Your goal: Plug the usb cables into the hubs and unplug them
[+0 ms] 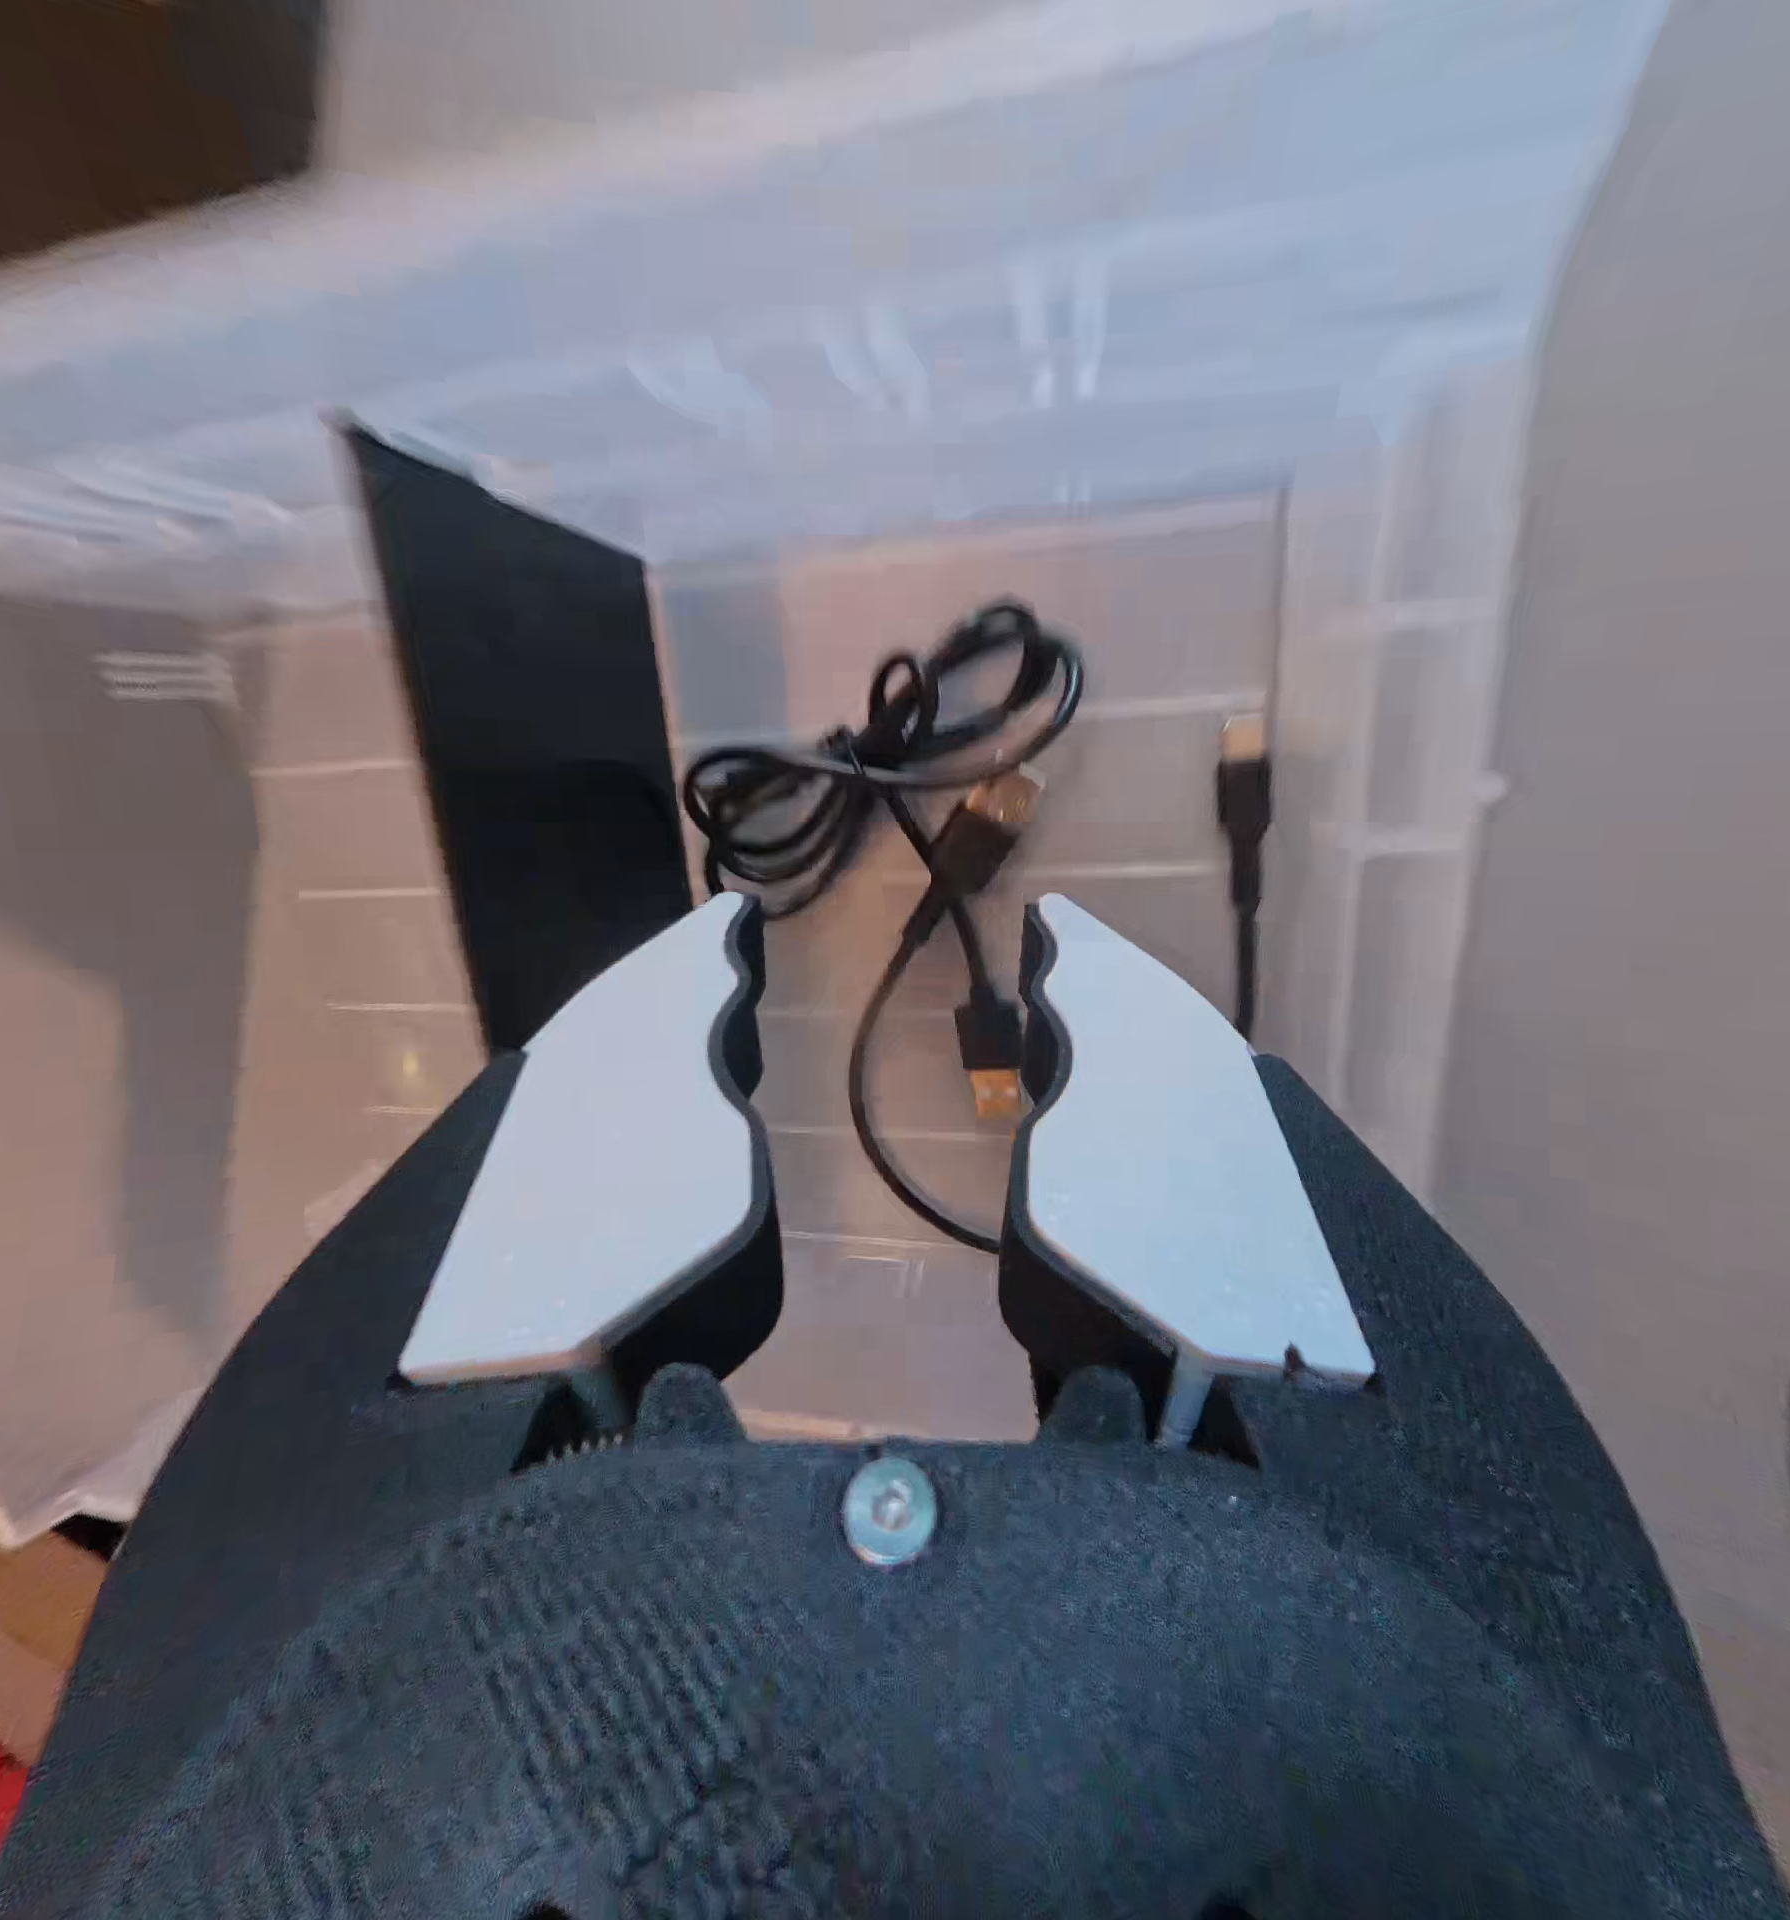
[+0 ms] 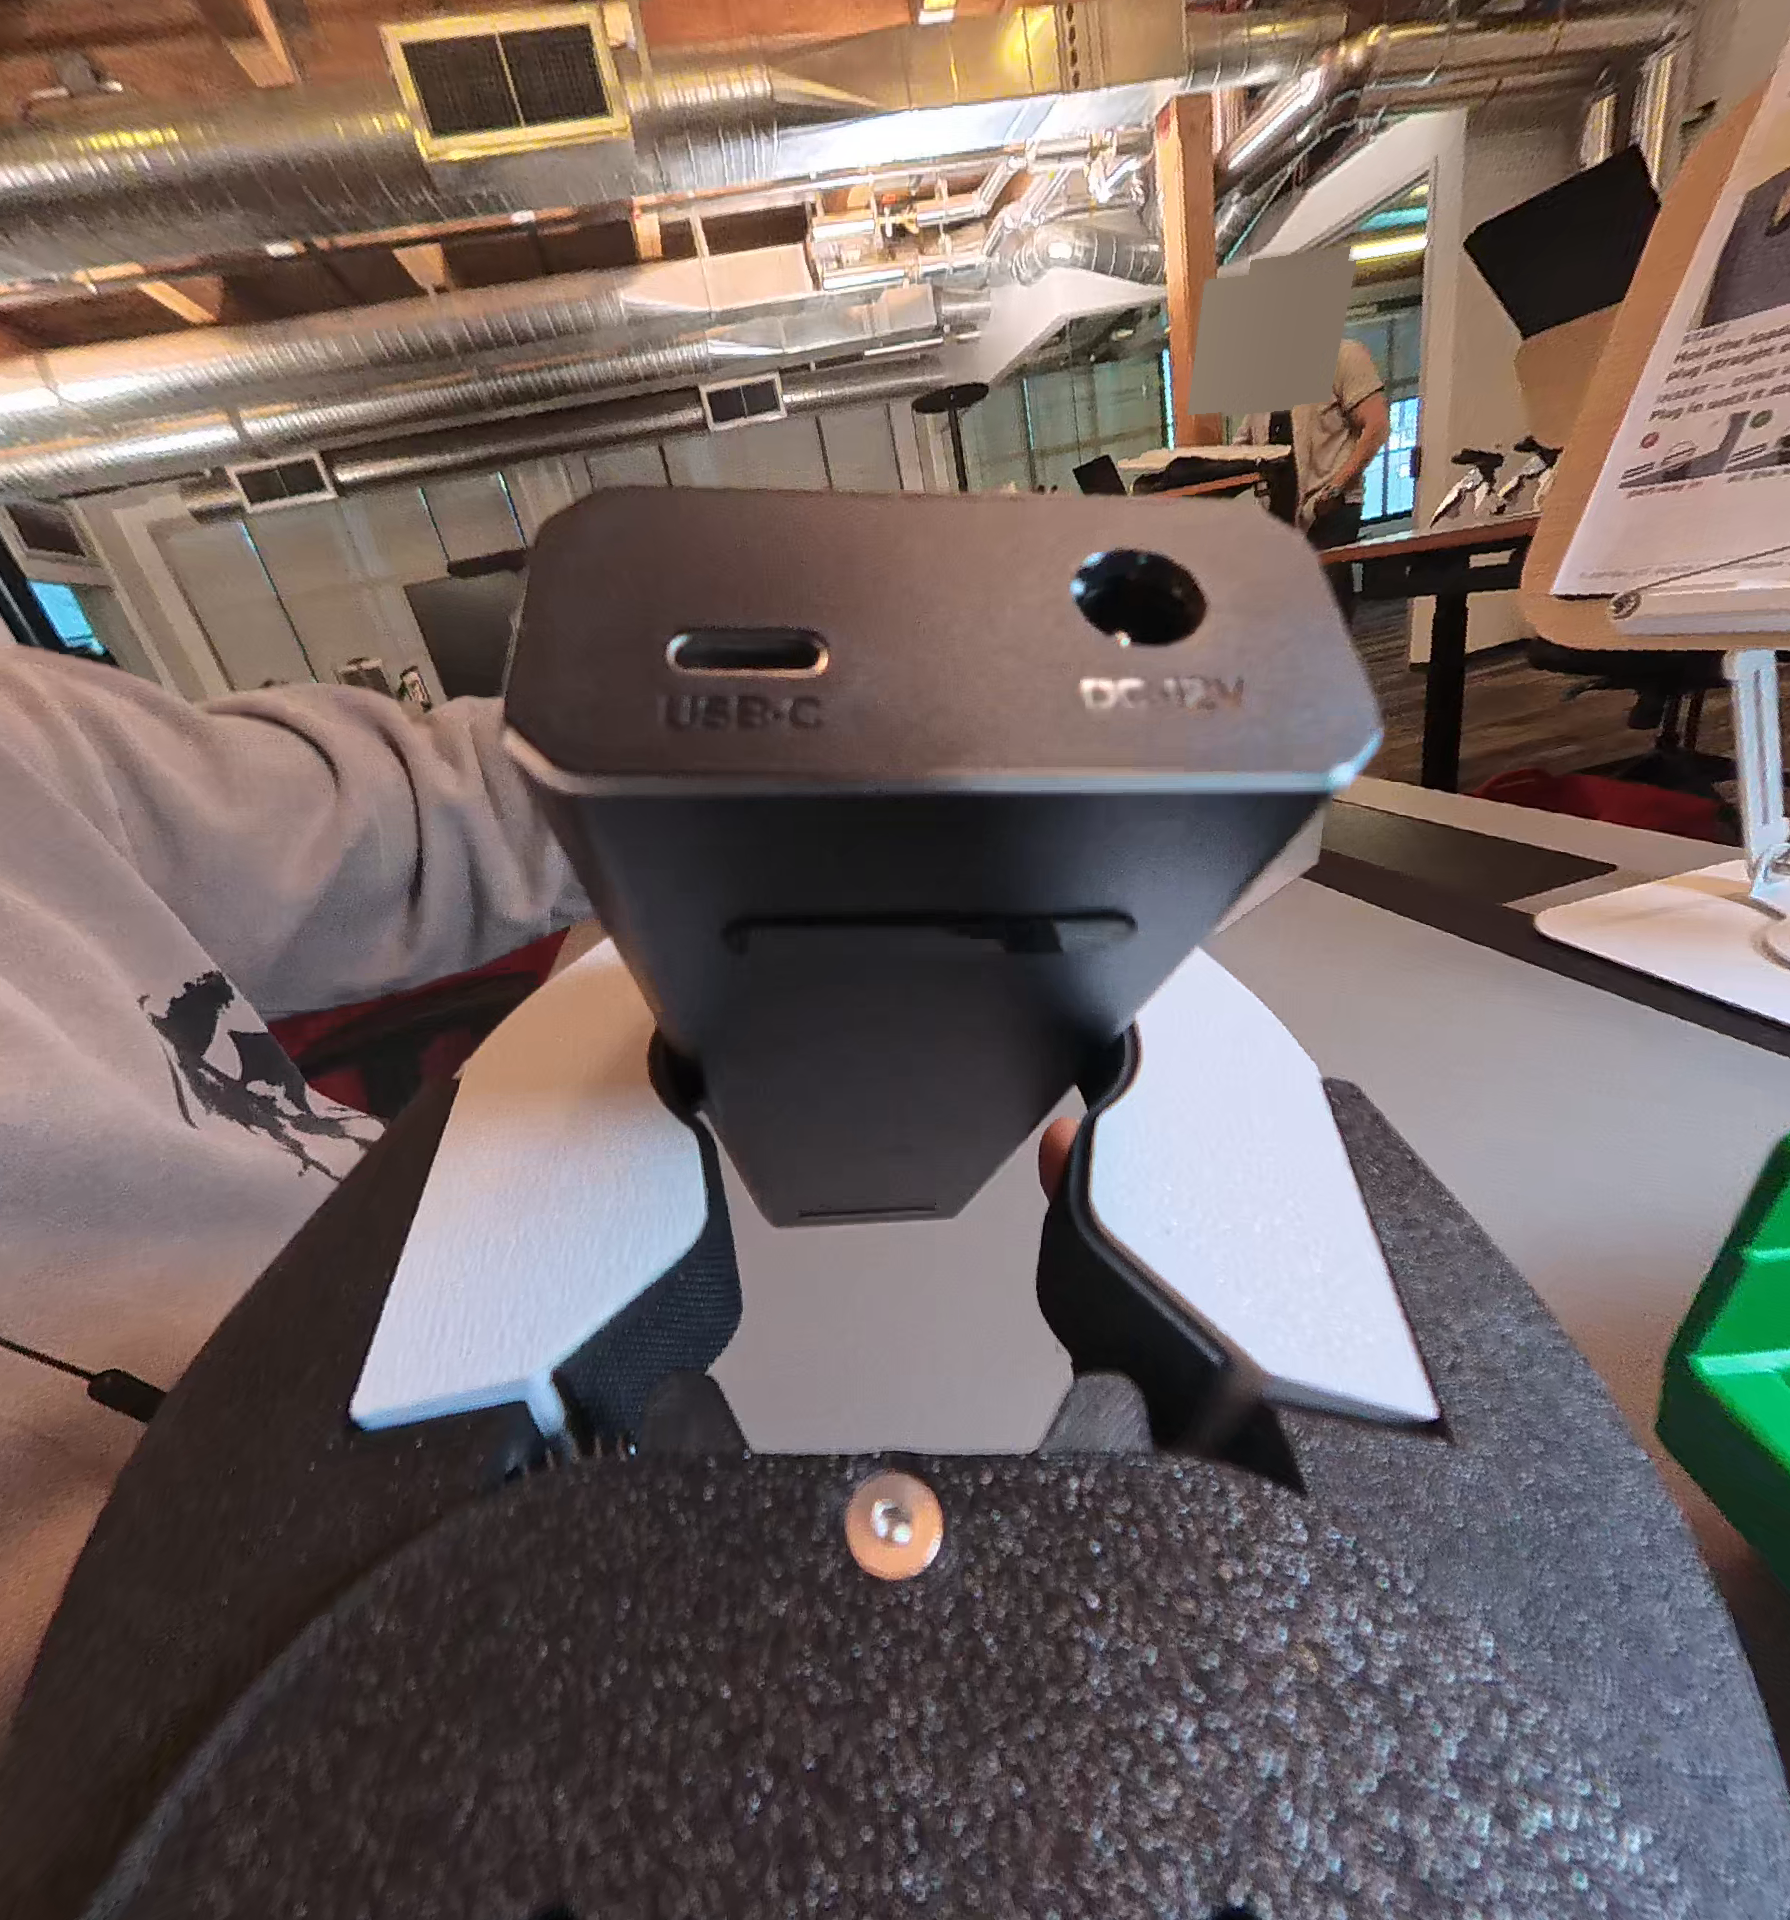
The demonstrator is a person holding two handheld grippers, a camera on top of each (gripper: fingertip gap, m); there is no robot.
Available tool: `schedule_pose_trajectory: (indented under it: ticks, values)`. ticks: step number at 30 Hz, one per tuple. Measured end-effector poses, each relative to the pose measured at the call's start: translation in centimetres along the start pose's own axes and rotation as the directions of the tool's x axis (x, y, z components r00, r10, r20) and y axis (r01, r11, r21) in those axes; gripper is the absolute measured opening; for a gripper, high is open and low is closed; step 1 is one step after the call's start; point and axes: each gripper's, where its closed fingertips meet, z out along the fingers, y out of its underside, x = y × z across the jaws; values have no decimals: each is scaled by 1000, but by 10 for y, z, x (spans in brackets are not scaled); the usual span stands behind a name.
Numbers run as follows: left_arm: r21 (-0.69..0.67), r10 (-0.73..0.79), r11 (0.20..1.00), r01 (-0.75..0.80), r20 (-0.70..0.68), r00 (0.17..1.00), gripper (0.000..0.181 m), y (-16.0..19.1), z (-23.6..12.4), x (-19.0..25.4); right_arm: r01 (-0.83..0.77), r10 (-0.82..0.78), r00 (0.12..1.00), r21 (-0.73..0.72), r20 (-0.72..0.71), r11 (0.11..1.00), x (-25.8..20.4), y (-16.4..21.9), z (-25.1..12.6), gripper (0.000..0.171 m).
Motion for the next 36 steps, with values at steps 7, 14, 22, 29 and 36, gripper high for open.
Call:
schedule_pose_trajectory:
  ticks: [7,14,22,29,36]
  values:
    - [-70,110,991,-115,-76,991,25,5,31,9,-2,2,1000,8,-27,1000,9,-6,-12,71]
    - [9,151,988,-151,-26,988,16,3,-2,8,11,-12,999,27,50,1000,-5,-8,-15,72]
    - [248,205,941,-228,117,972,16,-35,-109,34,-20,15,987,31,158,999,-23,-6,-10,71]
    - [567,295,772,-287,80,952,16,-119,-189,123,-122,109,953,30,283,992,-36,-6,-7,71]
    - [781,462,619,-78,-282,841,15,-184,-207,245,-266,220,873,46,436,963,-44,-14,-19,71]
